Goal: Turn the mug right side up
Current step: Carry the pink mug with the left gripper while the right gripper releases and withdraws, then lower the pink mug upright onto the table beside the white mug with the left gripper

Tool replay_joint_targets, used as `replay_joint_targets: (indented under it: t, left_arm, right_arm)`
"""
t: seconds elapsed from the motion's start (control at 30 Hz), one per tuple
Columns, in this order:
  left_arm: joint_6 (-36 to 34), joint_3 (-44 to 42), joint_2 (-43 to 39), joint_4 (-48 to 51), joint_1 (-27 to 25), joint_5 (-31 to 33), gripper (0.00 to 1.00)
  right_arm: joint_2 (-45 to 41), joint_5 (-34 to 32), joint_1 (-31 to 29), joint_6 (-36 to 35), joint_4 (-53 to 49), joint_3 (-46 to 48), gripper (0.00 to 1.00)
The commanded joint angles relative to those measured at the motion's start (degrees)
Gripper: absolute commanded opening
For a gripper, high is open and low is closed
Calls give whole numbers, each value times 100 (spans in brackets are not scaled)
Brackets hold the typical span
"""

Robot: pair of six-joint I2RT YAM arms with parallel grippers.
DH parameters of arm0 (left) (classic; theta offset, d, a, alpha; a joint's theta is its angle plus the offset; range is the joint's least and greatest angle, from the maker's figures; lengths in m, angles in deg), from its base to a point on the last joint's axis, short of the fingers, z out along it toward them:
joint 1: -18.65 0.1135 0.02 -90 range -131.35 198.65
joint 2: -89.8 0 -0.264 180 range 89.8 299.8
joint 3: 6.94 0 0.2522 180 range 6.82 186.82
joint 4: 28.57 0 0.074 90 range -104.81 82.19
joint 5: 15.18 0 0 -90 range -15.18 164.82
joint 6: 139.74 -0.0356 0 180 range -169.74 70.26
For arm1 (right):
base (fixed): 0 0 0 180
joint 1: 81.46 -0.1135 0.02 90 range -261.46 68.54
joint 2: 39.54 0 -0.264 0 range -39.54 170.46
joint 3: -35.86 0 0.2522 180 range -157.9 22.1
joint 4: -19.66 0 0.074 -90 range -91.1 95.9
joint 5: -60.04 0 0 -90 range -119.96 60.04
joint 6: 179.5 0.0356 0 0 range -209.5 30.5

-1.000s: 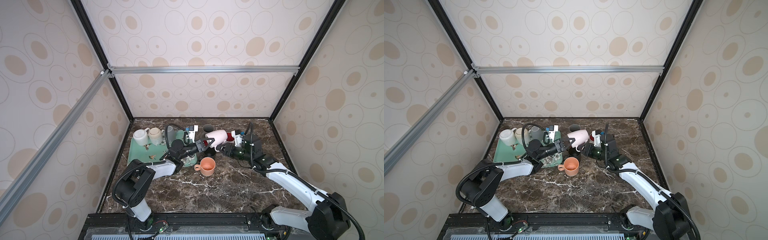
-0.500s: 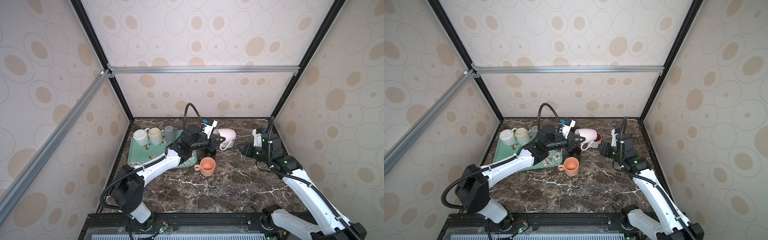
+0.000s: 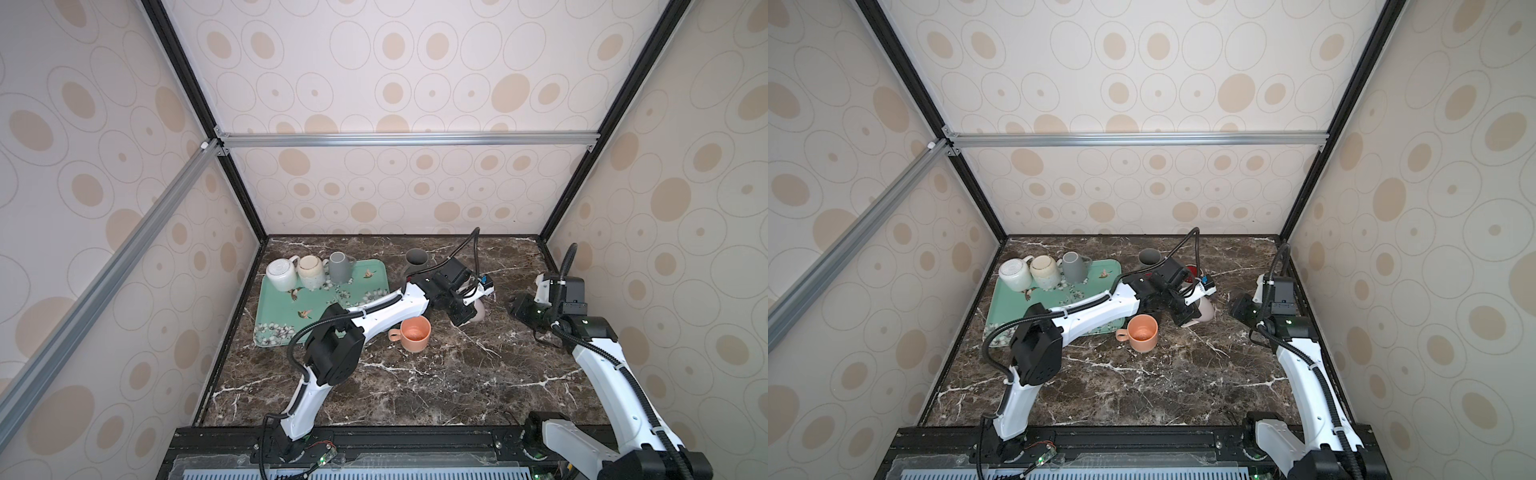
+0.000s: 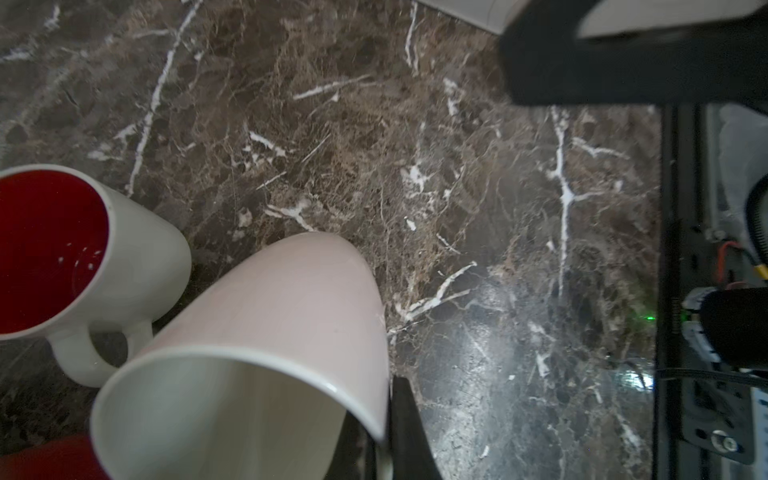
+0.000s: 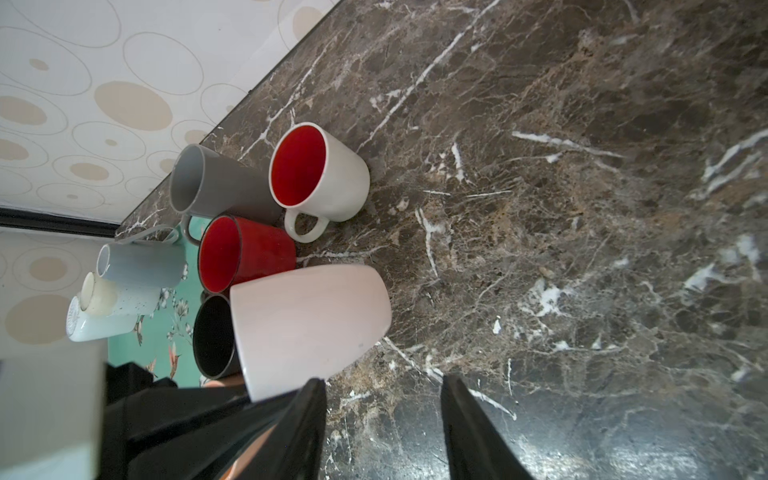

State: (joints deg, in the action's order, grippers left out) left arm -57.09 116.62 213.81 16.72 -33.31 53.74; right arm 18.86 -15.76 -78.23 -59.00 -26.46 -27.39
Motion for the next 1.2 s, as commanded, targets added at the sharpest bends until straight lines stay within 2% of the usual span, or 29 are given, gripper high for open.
replay_joint_targets:
  t: [0.0,0.17,0.23,0.57,0.83,1.17]
  left_arm:
    - [-875,1304,387,1002,-67,653,0]
    - [-1189,3217,1559,2286,-146,1285,0]
    - [-1265,3677,1815,2538,-156,1428,0]
    - [-1581,3320,1725,2589,-156,1813,0]
    - [-1637,3320,1799,2701,-152,2090,7]
    - [-1611,3263,1838,2772,-155,2077,13]
  right_arm:
    - [-66,195,84,-102,-16,131,48]
    - [62,274,96,-106,138,178,49]
    - [125,330,99,-108,199,182,49]
    - [269,522,100,-51,398,235,49]
    - [252,601,101,-27,392,203,49]
    - [182,663,100,8,386,228,49]
